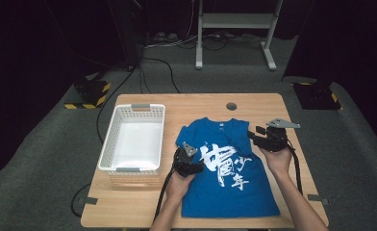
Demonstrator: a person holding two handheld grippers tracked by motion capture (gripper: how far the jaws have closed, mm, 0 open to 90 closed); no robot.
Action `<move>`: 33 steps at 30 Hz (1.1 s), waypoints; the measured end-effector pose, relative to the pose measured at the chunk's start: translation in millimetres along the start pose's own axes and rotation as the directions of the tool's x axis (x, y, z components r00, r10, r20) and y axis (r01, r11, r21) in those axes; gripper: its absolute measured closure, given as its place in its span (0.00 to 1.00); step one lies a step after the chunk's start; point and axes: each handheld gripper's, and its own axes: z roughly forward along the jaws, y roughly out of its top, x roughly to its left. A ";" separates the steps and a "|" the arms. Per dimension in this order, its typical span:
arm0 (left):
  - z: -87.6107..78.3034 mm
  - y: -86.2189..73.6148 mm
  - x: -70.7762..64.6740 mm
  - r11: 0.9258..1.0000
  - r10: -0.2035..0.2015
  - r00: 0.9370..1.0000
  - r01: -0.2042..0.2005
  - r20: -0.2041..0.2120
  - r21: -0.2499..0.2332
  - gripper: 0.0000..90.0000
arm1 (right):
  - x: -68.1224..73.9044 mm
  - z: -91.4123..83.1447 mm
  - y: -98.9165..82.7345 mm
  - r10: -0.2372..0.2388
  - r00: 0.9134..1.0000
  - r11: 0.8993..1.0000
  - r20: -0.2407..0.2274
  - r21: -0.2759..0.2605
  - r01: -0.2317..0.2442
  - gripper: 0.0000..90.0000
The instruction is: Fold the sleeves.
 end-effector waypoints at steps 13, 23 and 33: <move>-0.1 0.0 0.1 1.000 0.002 1.000 -0.002 0.000 0.001 0.32 | 1.4 -11.9 -1.8 -0.006 1.000 1.000 0.006 0.001 0.006 0.57; -0.1 0.0 0.1 1.000 0.002 1.000 -0.002 0.000 0.001 0.32 | -2.2 -22.7 -8.7 0.009 1.000 1.000 0.007 -0.013 -0.009 0.57; -0.1 0.0 0.1 1.000 0.002 1.000 -0.002 0.000 0.001 0.32 | -3.7 -29.3 -16.4 0.020 1.000 1.000 0.007 -0.020 -0.020 0.57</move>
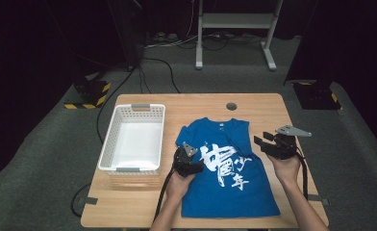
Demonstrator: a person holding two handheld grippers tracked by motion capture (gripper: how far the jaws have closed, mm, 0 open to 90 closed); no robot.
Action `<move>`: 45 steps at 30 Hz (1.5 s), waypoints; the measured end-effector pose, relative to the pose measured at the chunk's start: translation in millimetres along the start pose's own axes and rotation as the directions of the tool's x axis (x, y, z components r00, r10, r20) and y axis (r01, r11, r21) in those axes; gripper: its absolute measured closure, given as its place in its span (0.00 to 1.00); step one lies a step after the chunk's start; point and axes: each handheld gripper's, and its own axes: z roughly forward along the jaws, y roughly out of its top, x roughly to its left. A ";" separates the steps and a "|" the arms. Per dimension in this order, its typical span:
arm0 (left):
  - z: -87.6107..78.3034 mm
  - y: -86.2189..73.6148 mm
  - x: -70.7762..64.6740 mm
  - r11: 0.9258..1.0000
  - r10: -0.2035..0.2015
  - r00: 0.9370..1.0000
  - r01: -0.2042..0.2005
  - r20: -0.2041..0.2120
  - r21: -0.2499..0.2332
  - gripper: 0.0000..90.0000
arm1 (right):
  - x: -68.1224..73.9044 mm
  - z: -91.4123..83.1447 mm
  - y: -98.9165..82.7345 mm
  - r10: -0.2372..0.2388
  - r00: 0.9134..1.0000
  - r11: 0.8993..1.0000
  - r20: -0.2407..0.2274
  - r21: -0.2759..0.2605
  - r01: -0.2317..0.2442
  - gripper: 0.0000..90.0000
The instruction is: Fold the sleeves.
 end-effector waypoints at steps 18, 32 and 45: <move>0.0 0.0 -0.1 1.000 0.000 1.000 0.000 -0.001 0.000 0.32 | -1.7 -9.4 -17.9 0.017 1.000 1.000 0.002 0.003 -0.017 0.57; 0.1 0.0 -0.1 1.000 0.000 1.000 0.000 -0.001 -0.001 0.32 | -6.7 -5.7 -40.1 0.044 0.999 0.998 0.020 0.033 -0.044 0.57; 0.0 -0.1 -0.8 1.000 0.000 1.000 0.000 -0.006 -0.002 0.32 | -12.1 -0.2 -60.5 0.068 0.997 0.996 0.040 0.061 -0.070 0.57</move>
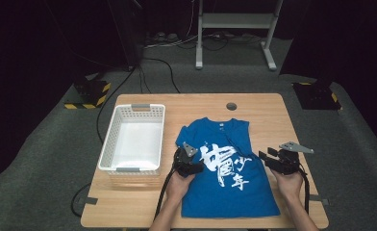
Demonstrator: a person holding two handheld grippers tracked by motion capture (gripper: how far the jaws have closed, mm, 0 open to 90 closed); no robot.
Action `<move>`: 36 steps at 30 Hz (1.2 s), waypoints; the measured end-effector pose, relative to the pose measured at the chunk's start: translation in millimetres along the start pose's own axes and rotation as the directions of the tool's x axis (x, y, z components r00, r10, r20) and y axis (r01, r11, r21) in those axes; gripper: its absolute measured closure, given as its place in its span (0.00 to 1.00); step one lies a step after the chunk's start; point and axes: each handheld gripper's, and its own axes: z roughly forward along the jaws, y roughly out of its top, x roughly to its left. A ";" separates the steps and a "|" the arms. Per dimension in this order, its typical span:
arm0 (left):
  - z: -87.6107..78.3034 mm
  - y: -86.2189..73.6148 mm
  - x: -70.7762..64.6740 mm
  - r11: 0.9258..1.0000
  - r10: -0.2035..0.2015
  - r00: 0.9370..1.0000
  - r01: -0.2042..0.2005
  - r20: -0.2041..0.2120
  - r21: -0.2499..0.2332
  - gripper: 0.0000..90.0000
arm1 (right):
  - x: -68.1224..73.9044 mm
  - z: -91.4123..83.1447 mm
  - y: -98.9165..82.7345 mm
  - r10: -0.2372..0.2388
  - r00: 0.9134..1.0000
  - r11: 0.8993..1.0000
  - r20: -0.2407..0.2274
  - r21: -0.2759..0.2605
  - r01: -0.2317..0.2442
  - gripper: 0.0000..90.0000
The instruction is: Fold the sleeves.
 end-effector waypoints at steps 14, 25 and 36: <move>0.1 -0.1 0.3 1.000 -0.014 1.000 0.014 -0.007 0.005 0.29 | -3.9 20.9 -24.7 -0.032 0.999 0.994 0.043 0.107 0.027 0.54; 0.4 5.3 4.0 0.998 -0.018 1.000 0.018 0.007 0.052 0.23 | 1.2 24.4 -30.1 -0.110 0.990 0.988 0.083 0.116 0.100 0.49; 0.6 33.9 22.1 0.997 -0.020 0.998 0.024 -0.054 0.076 0.30 | 0.2 25.7 -29.0 -0.113 0.991 0.988 0.070 0.118 0.104 0.49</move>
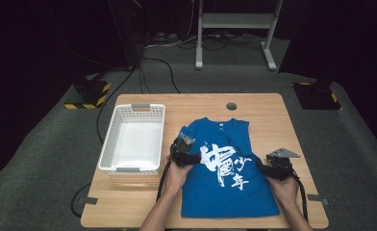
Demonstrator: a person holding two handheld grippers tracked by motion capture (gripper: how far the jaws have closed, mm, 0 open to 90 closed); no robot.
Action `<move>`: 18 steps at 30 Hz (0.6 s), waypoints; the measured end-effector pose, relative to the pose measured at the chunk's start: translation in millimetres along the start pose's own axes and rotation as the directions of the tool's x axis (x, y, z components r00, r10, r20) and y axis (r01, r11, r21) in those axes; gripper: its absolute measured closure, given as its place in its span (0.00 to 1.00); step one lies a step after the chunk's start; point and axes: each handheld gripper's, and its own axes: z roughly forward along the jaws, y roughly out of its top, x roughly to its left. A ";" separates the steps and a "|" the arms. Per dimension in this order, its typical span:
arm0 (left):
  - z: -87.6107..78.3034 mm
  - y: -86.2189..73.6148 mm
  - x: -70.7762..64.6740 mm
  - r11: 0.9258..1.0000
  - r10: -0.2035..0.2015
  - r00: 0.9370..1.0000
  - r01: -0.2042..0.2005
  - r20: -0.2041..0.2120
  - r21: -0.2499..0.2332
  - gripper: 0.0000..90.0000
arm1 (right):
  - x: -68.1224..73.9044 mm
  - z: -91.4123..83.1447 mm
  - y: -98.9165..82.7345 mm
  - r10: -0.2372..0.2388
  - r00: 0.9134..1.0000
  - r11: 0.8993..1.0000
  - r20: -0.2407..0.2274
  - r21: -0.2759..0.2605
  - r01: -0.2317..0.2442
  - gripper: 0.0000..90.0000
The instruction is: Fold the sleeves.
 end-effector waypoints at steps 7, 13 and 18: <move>5.8 15.7 11.3 0.999 -0.036 0.998 0.036 -0.048 0.015 0.34 | 0.1 0.1 0.1 0.000 1.000 1.000 -0.001 0.000 0.000 0.49; 10.9 25.4 22.1 0.997 -0.072 0.995 0.073 -0.070 0.012 0.36 | 0.0 0.1 0.1 0.003 1.000 1.000 0.000 0.001 -0.003 0.48; 16.1 29.3 22.9 0.997 -0.072 0.993 0.074 -0.093 0.015 0.40 | -0.1 0.2 0.1 0.002 1.000 1.000 0.002 0.001 -0.002 0.48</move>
